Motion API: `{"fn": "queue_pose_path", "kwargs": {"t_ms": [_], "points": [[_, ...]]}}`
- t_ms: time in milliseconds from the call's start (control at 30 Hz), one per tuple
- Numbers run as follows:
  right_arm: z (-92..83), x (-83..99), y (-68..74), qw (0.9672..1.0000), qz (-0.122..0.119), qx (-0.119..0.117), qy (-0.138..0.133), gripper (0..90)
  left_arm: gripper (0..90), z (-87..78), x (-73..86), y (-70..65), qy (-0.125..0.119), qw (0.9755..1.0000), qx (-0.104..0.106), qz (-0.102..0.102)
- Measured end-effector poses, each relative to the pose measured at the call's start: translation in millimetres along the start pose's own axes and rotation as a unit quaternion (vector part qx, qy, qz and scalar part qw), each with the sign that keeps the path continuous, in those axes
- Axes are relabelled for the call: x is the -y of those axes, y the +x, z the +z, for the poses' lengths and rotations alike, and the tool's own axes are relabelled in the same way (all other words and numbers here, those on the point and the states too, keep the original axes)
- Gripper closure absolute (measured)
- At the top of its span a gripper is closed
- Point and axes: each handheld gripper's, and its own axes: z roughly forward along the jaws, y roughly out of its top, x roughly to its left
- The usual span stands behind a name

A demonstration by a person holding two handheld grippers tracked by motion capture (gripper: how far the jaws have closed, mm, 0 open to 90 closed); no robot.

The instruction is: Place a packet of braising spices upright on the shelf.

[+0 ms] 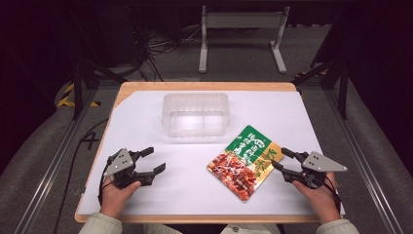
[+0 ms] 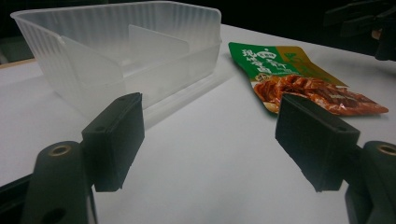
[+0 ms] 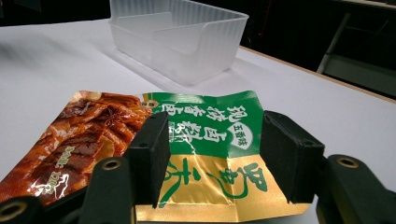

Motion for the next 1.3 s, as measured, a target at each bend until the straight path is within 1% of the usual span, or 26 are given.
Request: {"fn": "queue_pose_path", "kwargs": {"t_ms": [100, 167, 200, 300, 333, 367, 433, 500, 533, 600, 700, 733, 767, 800, 833, 867, 933, 1033, 1067, 1100, 1133, 1167, 1200, 1300], "points": [[0.8, -0.7, 0.3, 1.0000, 0.001, -0.005, 0.000, 42.6, 24.2, -0.5, -0.9, 0.0, 0.002, 1.0000, 0.001, -0.001], [-0.1, -1.3, 0.1, 0.9999, 0.009, -0.010, -0.003, 42.4, 24.1, -0.4, -1.4, -0.5, 0.003, 1.0000, 0.000, -0.002], [-0.3, -1.3, -0.1, 0.9999, 0.012, -0.010, -0.003, 42.2, 24.1, -0.3, -1.4, -0.6, 0.004, 1.0000, 0.001, -0.002], [-0.7, -1.5, -1.3, 0.9999, 0.012, -0.007, -0.001, 42.2, 24.0, -0.7, -1.3, -0.5, 0.009, 1.0000, -0.002, -0.001], [-0.5, -2.3, -2.4, 0.9998, 0.018, -0.009, -0.001, 42.3, 24.0, -1.0, -1.3, -0.5, 0.007, 1.0000, -0.002, -0.003], [-0.3, -3.7, -3.6, 0.9998, 0.019, -0.008, -0.001, 42.3, 24.0, -1.2, -1.1, -0.7, 0.007, 1.0000, -0.002, -0.007], [0.8, -7.3, -5.4, 0.9998, 0.018, -0.005, -0.001, 42.0, 23.9, -1.4, -1.0, -0.4, 0.007, 0.9999, -0.003, -0.008], [2.1, -10.0, -7.6, 0.9998, 0.019, -0.005, 0.004, 40.9, 23.9, -1.1, -0.7, -0.1, 0.008, 0.9999, -0.005, -0.008], [3.5, -11.6, -9.5, 0.9997, 0.021, -0.003, 0.009, 40.4, 23.9, -1.0, -0.8, 0.8, 0.010, 0.9999, -0.005, -0.003], [6.1, -13.8, -12.9, 0.9997, 0.015, 0.008, 0.020, 39.5, 23.7, -1.0, -0.8, 0.8, 0.013, 0.9999, -0.006, -0.004], [9.7, -17.6, -18.4, 0.9991, 0.016, 0.013, 0.038, 39.0, 23.5, -1.2, -0.6, 0.6, 0.013, 0.9999, -0.008, -0.007], [11.3, -18.9, -21.6, 0.9988, 0.024, 0.009, 0.043, 38.5, 23.4, -1.2, -0.5, 0.4, 0.013, 0.9998, -0.008, -0.010], [13.0, -20.0, -24.2, 0.9983, 0.031, 0.007, 0.048, 38.7, 23.3, -1.3, -0.6, 0.8, 0.013, 0.9998, -0.010, -0.007], [14.1, -21.0, -26.0, 0.9980, 0.034, 0.009, 0.052, 39.2, 23.3, -1.2, -0.5, 0.5, 0.014, 0.9998, -0.010, -0.009], [14.9, -21.6, -27.4, 0.9979, 0.033, 0.012, 0.053, 39.4, 23.3, -1.2, -0.7, 1.0, 0.014, 0.9998, -0.010, -0.004], [16.4, -22.2, -29.0, 0.9976, 0.039, 0.013, 0.055, 39.6, 23.3, -1.2, -0.7, 1.0, 0.015, 0.9998, -0.010, -0.004], [17.9, -22.5, -30.2, 0.9973, 0.044, 0.013, 0.058, 40.0, 23.3, -0.9, -0.5, 0.6, 0.014, 0.9998, -0.010, -0.006], [23.0, -23.1, -34.4, 0.9953, 0.053, 0.019, 0.079, 40.3, 23.1, -0.9, -0.4, 0.7, 0.014, 0.9998, -0.011, -0.005], [23.0, -23.1, -34.4, 0.9953, 0.053, 0.019, 0.079, 40.3, 23.0, -0.9, -0.4, 0.7, 0.014, 0.9998, -0.011, -0.005], [25.9, -23.2, -37.9, 0.9942, 0.064, 0.020, 0.084, 40.3, 23.0, -1.1, -0.5, 1.0, 0.014, 0.9998, -0.012, -0.004], [27.1, -23.1, -39.6, 0.9939, 0.068, 0.022, 0.084, 40.3, 23.0, -1.3, -0.5, 1.1, 0.014, 0.9998, -0.011, -0.004], [29.5, -22.3, -42.8, 0.9928, 0.076, 0.024, 0.089, 40.0, 22.9, -1.3, -0.4, 1.3, 0.015, 0.9998, -0.012, -0.004], [29.5, -22.3, -42.8, 0.9928, 0.076, 0.024, 0.089, 40.0, 22.9, -1.0, -0.2, 1.0, 0.014, 0.9998, -0.011, -0.005], [34.2, -18.0, -49.0, 0.9897, 0.096, 0.024, 0.103, 37.9, 22.9, -0.1, 0.0, 0.3, 0.015, 0.9998, -0.012, -0.005]]}}
